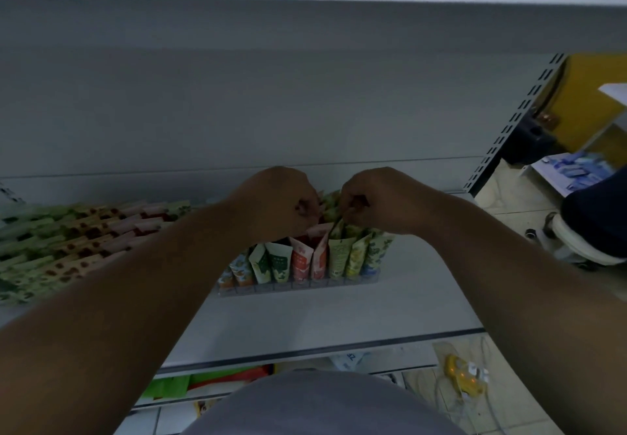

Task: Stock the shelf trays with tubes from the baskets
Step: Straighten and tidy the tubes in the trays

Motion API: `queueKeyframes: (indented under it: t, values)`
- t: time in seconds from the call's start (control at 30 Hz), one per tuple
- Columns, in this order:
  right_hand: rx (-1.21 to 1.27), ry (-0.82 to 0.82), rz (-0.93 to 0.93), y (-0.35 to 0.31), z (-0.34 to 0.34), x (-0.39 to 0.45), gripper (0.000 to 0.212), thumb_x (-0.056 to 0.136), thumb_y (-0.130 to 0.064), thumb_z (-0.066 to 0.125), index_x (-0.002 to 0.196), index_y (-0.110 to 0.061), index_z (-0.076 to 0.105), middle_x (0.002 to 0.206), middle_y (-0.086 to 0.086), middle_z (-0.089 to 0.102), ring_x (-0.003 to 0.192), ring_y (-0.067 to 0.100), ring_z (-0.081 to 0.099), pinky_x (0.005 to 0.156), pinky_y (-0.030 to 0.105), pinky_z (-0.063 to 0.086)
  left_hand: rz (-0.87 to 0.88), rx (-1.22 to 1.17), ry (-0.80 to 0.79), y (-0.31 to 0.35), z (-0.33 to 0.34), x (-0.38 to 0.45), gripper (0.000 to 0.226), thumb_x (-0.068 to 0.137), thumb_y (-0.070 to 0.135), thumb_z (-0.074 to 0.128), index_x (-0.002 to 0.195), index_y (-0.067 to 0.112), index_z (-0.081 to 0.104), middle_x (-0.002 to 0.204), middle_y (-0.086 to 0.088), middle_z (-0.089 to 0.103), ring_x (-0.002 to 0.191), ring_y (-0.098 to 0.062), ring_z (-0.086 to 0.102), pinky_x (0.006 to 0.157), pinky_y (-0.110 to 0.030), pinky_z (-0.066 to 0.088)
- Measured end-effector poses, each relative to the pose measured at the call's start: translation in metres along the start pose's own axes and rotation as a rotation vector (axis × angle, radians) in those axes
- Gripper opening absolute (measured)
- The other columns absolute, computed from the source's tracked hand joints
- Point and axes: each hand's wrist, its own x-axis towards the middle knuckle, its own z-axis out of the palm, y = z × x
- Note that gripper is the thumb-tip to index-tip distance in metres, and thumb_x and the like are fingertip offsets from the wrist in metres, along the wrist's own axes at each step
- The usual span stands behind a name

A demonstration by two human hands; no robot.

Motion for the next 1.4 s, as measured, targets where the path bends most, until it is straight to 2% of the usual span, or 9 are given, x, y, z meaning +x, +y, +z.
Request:
queueKeyframes:
  t: [0.13,0.43,0.53,0.63,0.8,0.97,1.13,1.27,1.4]
  values:
    - [0.010,-0.033,-0.010,-0.003,0.005,0.005,0.002,0.077,-0.015,0.068,0.077,-0.013,0.068,0.076,-0.002,0.061,0.064,0.009,0.051,0.056,0.025,0.034,0.023,0.038,-0.027,0.008,0.005,0.007,0.016,0.082,0.031,0.070,0.094,0.022,0.077,0.085,0.010,0.050,0.090,-0.015,0.057,0.071,-0.020,0.032]
    - [-0.034,-0.074,0.048,-0.004,0.010,0.006,0.011,0.075,-0.019,0.069,0.071,-0.011,0.062,0.065,-0.003,0.054,0.061,0.011,0.049,0.055,0.026,0.035,-0.008,0.068,-0.028,0.009,0.010,0.007,0.022,0.084,0.037,0.067,0.096,0.021,0.076,0.081,0.011,0.043,0.091,-0.016,0.055,0.069,-0.021,0.027]
    - [-0.051,-0.060,0.053,-0.006,0.012,0.007,0.017,0.075,-0.018,0.068,0.066,-0.007,0.058,0.064,0.003,0.053,0.061,0.015,0.049,0.056,0.028,0.036,-0.008,0.077,-0.035,0.010,0.010,0.007,0.023,0.085,0.037,0.066,0.096,0.019,0.076,0.082,0.008,0.045,0.091,-0.019,0.056,0.070,-0.022,0.031]
    - [-0.053,-0.060,0.066,-0.004,0.014,0.008,0.018,0.077,-0.020,0.066,0.073,-0.003,0.063,0.072,0.009,0.060,0.064,0.019,0.054,0.057,0.028,0.036,-0.019,0.088,-0.039,0.009,0.009,0.007,0.021,0.086,0.035,0.066,0.099,0.021,0.075,0.084,0.008,0.046,0.094,-0.019,0.058,0.072,-0.021,0.032]
    - [-0.009,-0.058,0.070,0.005,0.010,0.005,0.014,0.083,-0.020,0.063,0.078,-0.007,0.064,0.075,0.006,0.061,0.067,0.017,0.055,0.059,0.029,0.040,-0.026,0.063,-0.028,0.008,0.009,0.006,0.022,0.086,0.035,0.067,0.102,0.021,0.075,0.088,0.008,0.047,0.097,-0.018,0.056,0.075,-0.021,0.033]
    - [0.016,-0.050,0.050,0.004,0.006,0.002,0.025,0.087,-0.021,0.064,0.064,-0.022,0.054,0.065,-0.007,0.052,0.059,0.003,0.046,0.053,0.024,0.032,-0.018,0.081,-0.023,0.007,0.011,0.007,0.023,0.086,0.036,0.067,0.103,0.022,0.074,0.094,0.006,0.054,0.099,-0.019,0.057,0.081,-0.025,0.040]
    - [0.029,0.011,0.059,0.016,-0.006,-0.009,0.009,0.087,-0.022,0.065,0.088,-0.015,0.070,0.082,-0.005,0.064,0.071,0.009,0.055,0.061,0.023,0.038,-0.004,0.059,-0.002,0.009,0.011,0.010,0.021,0.083,0.037,0.068,0.099,0.025,0.072,0.089,0.010,0.050,0.093,-0.016,0.056,0.078,-0.023,0.038]
    - [0.006,-0.035,0.041,0.019,-0.004,-0.015,0.002,0.080,-0.018,0.070,0.080,-0.018,0.068,0.077,-0.005,0.061,0.070,0.011,0.054,0.061,0.024,0.036,0.032,0.050,0.007,0.016,0.016,0.020,0.017,0.082,0.033,0.067,0.094,0.024,0.075,0.086,0.010,0.051,0.088,-0.015,0.057,0.075,-0.023,0.038]
    - [0.007,-0.036,0.051,0.016,-0.001,-0.015,0.032,0.080,-0.017,0.071,0.060,-0.029,0.048,0.066,-0.012,0.049,0.060,0.002,0.045,0.053,0.017,0.028,0.084,0.102,-0.002,0.022,0.022,0.027,0.019,0.085,0.030,0.063,0.089,0.016,0.076,0.082,0.007,0.049,0.079,-0.011,0.050,0.068,-0.022,0.027]
